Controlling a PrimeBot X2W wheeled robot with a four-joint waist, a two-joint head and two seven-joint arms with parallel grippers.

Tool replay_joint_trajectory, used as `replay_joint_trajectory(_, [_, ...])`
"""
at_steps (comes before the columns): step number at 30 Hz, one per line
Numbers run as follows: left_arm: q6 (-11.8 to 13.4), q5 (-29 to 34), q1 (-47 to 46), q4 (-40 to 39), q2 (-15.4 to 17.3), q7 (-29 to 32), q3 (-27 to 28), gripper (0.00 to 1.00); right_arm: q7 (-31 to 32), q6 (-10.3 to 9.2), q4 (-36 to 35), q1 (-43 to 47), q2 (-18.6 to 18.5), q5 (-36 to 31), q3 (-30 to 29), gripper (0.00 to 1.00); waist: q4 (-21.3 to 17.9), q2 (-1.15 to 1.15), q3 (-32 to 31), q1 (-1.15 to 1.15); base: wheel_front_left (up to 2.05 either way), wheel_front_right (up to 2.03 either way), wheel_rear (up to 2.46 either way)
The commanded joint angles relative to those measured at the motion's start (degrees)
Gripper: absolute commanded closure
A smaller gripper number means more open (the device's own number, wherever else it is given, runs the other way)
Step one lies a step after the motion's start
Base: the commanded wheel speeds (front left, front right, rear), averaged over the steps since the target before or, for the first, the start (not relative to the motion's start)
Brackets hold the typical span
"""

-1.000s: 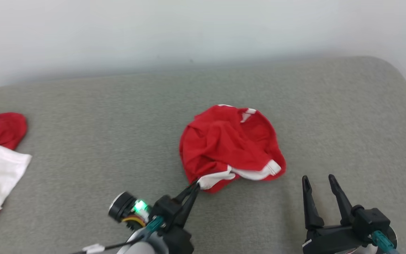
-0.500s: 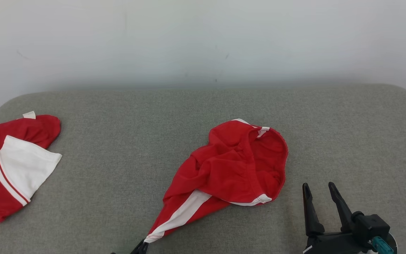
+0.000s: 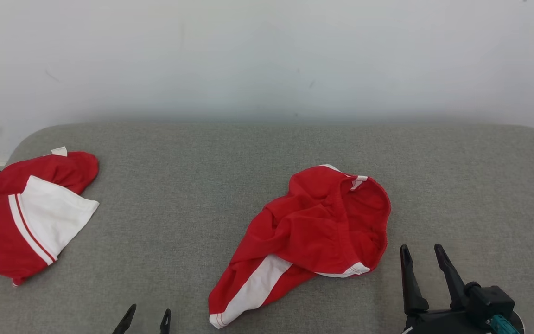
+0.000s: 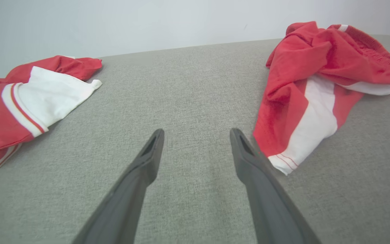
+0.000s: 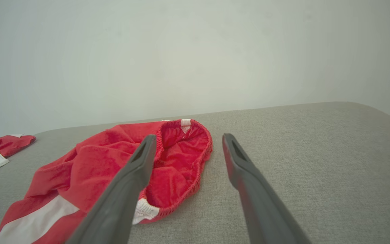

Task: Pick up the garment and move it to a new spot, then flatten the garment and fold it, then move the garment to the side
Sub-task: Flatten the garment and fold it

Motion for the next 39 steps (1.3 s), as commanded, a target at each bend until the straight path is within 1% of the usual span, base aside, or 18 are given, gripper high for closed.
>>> replay_joint_trajectory(1, [-0.1, 0.1, 1.0, -0.2, 0.1, -0.2, 0.3, 0.0, 0.0, -0.13, 0.0, 0.4, 0.0, 0.4, 0.1, 0.0, 0.5, 0.01, -0.2, 0.0, 0.0, 0.0, 0.0])
replay_joint_trajectory(3, [-0.5, 0.0, 1.4, -0.4, -0.3, -0.2, 0.8, 0.0, 0.0, -0.13, 0.1, 0.5, 0.0, 0.1, 0.4, 0.0, 0.9, 0.01, -0.3, 0.0, 0.0, 0.0, 0.0])
replay_joint_trajectory(5, [-1.4, -0.4, 1.7, -0.3, -1.3, -0.2, 0.8, 0.0, 0.0, -0.13, 0.1, 0.5, 0.0, -0.5, 0.7, 0.0, 1.2, 0.01, -0.3, 0.0, 0.0, 0.0, 0.0])
replay_joint_trajectory(10, [-5.3, -2.0, 1.5, 2.5, -4.4, 0.2, -1.7, 0.0, 0.0, -0.13, 1.5, -0.1, 0.0, -4.0, 2.5, 0.0, 1.2, 0.01, -0.1, 0.0, 0.0, 0.0, 0.0])
replay_joint_trajectory(13, [-7.0, -2.8, 0.4, 4.6, -6.0, 0.5, -3.2, 0.0, 0.0, -0.13, 3.5, -1.3, 0.0, -6.7, 4.4, 0.0, 0.8, 0.01, 0.2, 0.0, 0.0, 0.0, 0.0])
replay_joint_trajectory(18, [-8.7, -4.8, -2.0, 9.3, -8.2, 0.7, -4.0, 0.0, 0.5, -0.13, 7.4, -3.7, -2.0, -9.3, 7.3, 0.0, 0.3, 0.01, 0.9, 0.0, 0.0, 0.0, 0.0])
replay_joint_trajectory(26, [-10.5, -7.2, -7.6, 16.9, -10.7, 0.2, -4.7, 0.0, 1.7, -0.13, 13.7, -9.5, -6.3, -9.3, 13.5, 0.0, 0.0, 0.01, 3.3, 0.0, 0.0, 0.0, 0.0])
replay_joint_trajectory(28, [-10.7, -7.4, -8.4, 17.8, -10.9, 0.2, -5.0, 0.0, 1.8, -0.13, 14.5, -10.3, -6.6, -9.2, 14.3, 0.0, 0.1, 0.01, 3.6, 0.0, 0.0, 0.0, 0.0])
replay_joint_trajectory(33, [-11.3, -9.8, -11.9, 22.3, -11.9, 0.2, -6.4, 0.0, 2.3, -0.13, 18.3, -13.6, -8.5, -8.5, 18.1, 0.0, 0.6, 0.01, 4.8, 0.0, 0.0, 0.0, 0.0])
replay_joint_trajectory(39, [-11.2, -14.0, -13.6, 24.9, -12.7, 0.2, -9.1, 0.0, 2.6, -0.13, 20.6, -14.7, -10.3, -6.9, 22.3, 0.0, 0.9, 0.01, 5.4, 0.0, 0.0, 0.0, 0.0])
